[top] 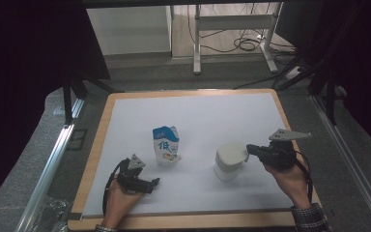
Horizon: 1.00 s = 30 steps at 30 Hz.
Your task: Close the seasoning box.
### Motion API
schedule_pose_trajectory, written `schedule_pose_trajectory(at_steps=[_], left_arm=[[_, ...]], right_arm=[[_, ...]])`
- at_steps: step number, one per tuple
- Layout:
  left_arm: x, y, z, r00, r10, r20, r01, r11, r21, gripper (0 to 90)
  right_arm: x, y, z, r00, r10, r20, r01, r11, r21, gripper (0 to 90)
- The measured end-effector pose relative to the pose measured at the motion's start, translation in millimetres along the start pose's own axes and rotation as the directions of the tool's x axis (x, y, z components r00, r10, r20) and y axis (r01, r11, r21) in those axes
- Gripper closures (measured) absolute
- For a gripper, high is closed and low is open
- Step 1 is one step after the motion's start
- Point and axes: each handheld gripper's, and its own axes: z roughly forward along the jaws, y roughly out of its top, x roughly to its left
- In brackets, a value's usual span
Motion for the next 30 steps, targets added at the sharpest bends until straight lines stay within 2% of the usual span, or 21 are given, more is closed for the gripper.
schedule_pose_trajectory(at_steps=[7, 13, 16, 23, 26, 30], left_arm=[[0.2, 0.0, -0.2, 1.0, 0.003, 0.001, -0.003, 1.0, 0.002, 1.0], [0.2, 0.0, -0.2, 1.0, 0.004, 0.001, -0.004, 1.0, 0.003, 1.0], [0.2, 0.0, -0.2, 1.0, 0.004, 0.001, -0.004, 1.0, 0.003, 1.0], [0.2, 0.0, -0.2, 1.0, 0.004, 0.001, -0.004, 1.0, 0.003, 1.0], [0.2, 0.0, -0.2, 1.0, 0.004, 0.001, -0.004, 1.0, 0.003, 1.0], [0.2, 0.0, -0.2, 1.0, 0.004, 0.001, -0.004, 1.0, 0.003, 1.0]], right_arm=[[4.8, -5.0, -7.1, 0.9999, -0.012, 0.009, 0.012, 1.0, -0.009, 86.6], [8.6, -15.7, -10.1, 0.9994, -0.022, 0.027, 0.022, 1.0, 0.006, 86.5], [10.1, -21.0, -12.0, 0.9996, -0.019, 0.02, 0.019, 1.0, 0.003, 85.3], [15.1, -35.2, -7.7, 0.9986, -0.041, 0.032, 0.04, 0.999, 0.018, 73.9], [14.8, -38.3, -5.9, 0.999, -0.036, 0.028, 0.035, 0.999, 0.021, 71.8], [16.2, -45.7, -0.5, 0.9992, -0.037, 0.015, 0.036, 0.999, 0.035, 62.7]])
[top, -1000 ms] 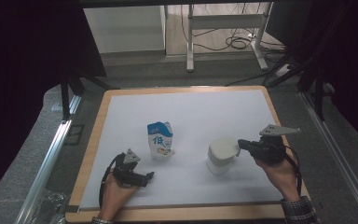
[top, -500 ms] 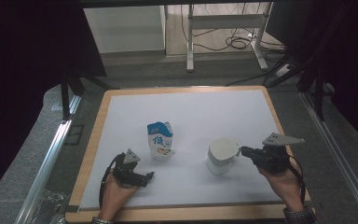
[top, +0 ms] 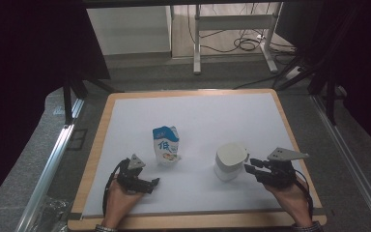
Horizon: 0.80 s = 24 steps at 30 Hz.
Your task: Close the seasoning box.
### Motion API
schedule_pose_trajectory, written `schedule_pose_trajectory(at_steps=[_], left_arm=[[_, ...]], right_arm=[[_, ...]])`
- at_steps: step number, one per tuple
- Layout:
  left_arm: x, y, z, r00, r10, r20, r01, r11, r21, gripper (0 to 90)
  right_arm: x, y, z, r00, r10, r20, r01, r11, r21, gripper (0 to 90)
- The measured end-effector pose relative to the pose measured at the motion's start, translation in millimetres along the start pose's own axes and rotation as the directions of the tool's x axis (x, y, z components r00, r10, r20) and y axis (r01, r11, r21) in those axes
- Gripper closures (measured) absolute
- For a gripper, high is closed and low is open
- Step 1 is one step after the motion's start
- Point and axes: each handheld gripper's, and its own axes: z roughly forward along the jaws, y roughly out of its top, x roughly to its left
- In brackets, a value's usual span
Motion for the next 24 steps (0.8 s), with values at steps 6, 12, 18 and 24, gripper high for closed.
schedule_pose_trajectory(at_steps=[6, 12, 18, 24], left_arm=[[0.0, 0.0, 0.0, 1.0, 0.0, 0.0, 0.0, 1.0, 0.0, 1.0], [0.0, 0.0, 0.0, 1.0, 0.0, 0.0, 0.0, 1.0, 0.0, 1.0], [0.0, 0.0, 0.0, 1.0, 0.0, 0.0, 0.0, 1.0, 0.0, 1.0], [-0.1, 0.0, 0.0, 1.0, 0.0, 0.0, 0.0, 1.0, 0.0, 1.0]], right_arm=[[6.4, -5.8, 9.0, 0.9994, -0.033, -0.011, 0.034, 0.999, 0.029, 55.1], [11.3, -9.9, 22.0, 0.9985, -0.048, -0.028, 0.049, 0.998, 0.037, 51.0], [12.8, -11.9, 29.1, 0.9981, -0.047, -0.04, 0.048, 0.998, 0.029, 47.8], [11.7, -16.2, 32.7, 0.9979, -0.037, -0.053, 0.037, 0.999, 0.014, 44.5]])
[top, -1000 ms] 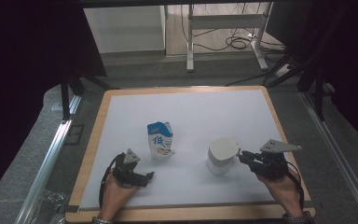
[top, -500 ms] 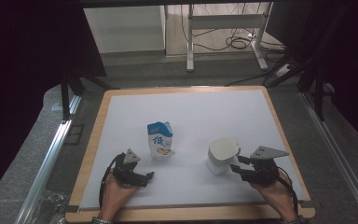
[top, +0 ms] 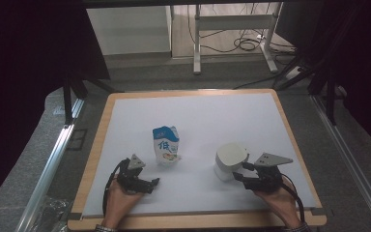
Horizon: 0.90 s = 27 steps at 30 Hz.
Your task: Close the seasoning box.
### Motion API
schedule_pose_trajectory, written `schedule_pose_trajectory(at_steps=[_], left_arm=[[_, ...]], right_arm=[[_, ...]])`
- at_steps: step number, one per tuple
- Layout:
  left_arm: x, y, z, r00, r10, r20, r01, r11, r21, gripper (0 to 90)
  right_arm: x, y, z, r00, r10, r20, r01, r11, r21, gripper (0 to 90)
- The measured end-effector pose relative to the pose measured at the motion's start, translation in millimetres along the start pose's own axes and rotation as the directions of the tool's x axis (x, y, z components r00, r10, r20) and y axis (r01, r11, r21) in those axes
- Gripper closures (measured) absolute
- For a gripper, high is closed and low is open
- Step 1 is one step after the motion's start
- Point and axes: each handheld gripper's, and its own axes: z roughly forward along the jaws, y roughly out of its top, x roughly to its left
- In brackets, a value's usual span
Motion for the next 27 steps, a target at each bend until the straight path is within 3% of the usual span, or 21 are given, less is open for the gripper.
schedule_pose_trajectory(at_steps=[3, 13, 27], left_arm=[[0.0, 0.0, 0.0, 1.0, 0.0, 0.0, 0.0, 1.0, 0.0, 1.0], [0.0, 0.0, 0.0, 1.0, 0.0, 0.0, 0.0, 1.0, 0.0, 1.0], [0.0, 0.0, 0.1, 1.0, -0.001, 0.0, 0.001, 1.0, 0.0, 1.0]], right_arm=[[0.8, -1.0, 4.2, 1.0, -0.004, 0.005, 0.003, 1.0, 0.009, 40.5], [5.3, -2.9, 14.1, 0.9997, 0.004, 0.023, -0.005, 1.0, 0.026, 40.6], [13.0, 2.4, 29.1, 0.9968, -0.001, 0.08, 0.0, 1.0, 0.006, 47.0]])
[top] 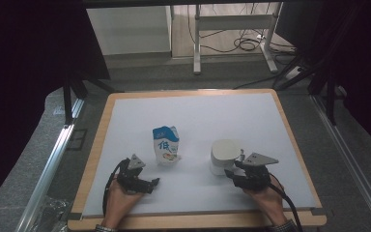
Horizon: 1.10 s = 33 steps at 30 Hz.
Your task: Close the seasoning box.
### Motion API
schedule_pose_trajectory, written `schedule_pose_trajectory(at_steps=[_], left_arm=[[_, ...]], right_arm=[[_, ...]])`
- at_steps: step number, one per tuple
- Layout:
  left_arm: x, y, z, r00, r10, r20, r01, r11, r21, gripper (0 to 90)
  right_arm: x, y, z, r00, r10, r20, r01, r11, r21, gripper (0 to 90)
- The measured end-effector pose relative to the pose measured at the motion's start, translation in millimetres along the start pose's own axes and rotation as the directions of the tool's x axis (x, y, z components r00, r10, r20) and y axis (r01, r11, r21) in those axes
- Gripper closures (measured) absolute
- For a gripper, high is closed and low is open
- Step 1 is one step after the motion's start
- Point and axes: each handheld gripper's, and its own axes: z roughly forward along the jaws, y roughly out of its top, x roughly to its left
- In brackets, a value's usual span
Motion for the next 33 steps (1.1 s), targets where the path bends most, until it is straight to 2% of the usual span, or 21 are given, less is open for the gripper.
schedule_pose_trajectory(at_steps=[4, 14, 26, 29, 33], left_arm=[[0.0, 0.0, 0.0, 1.0, 0.0, 0.0, 0.0, 1.0, 0.0, 1.0], [0.0, 0.0, 0.0, 1.0, 0.0, 0.0, 0.0, 1.0, 0.0, 1.0], [0.1, 0.0, 0.0, 1.0, 0.001, 0.0, -0.001, 1.0, 0.0, 1.0], [0.1, 0.0, 0.0, 1.0, 0.001, 0.0, -0.001, 1.0, 0.0, 1.0], [0.1, 0.0, 0.0, 1.0, 0.001, 0.0, -0.001, 1.0, 0.001, 1.0]], right_arm=[[0.7, 2.2, 4.5, 0.9999, 0.007, 0.013, -0.007, 1.0, -0.009, 53.0], [0.4, 10.0, 16.2, 0.9994, 0.009, 0.034, -0.008, 1.0, -0.013, 53.8], [-4.1, 21.4, 32.2, 0.9991, 0.017, 0.038, -0.016, 1.0, -0.02, 54.7], [-4.5, 22.4, 32.5, 0.9992, 0.011, 0.039, -0.011, 1.0, -0.016, 54.7], [-4.4, 24.2, 29.2, 0.9993, 0.007, 0.036, -0.006, 0.999, -0.038, 54.7]])
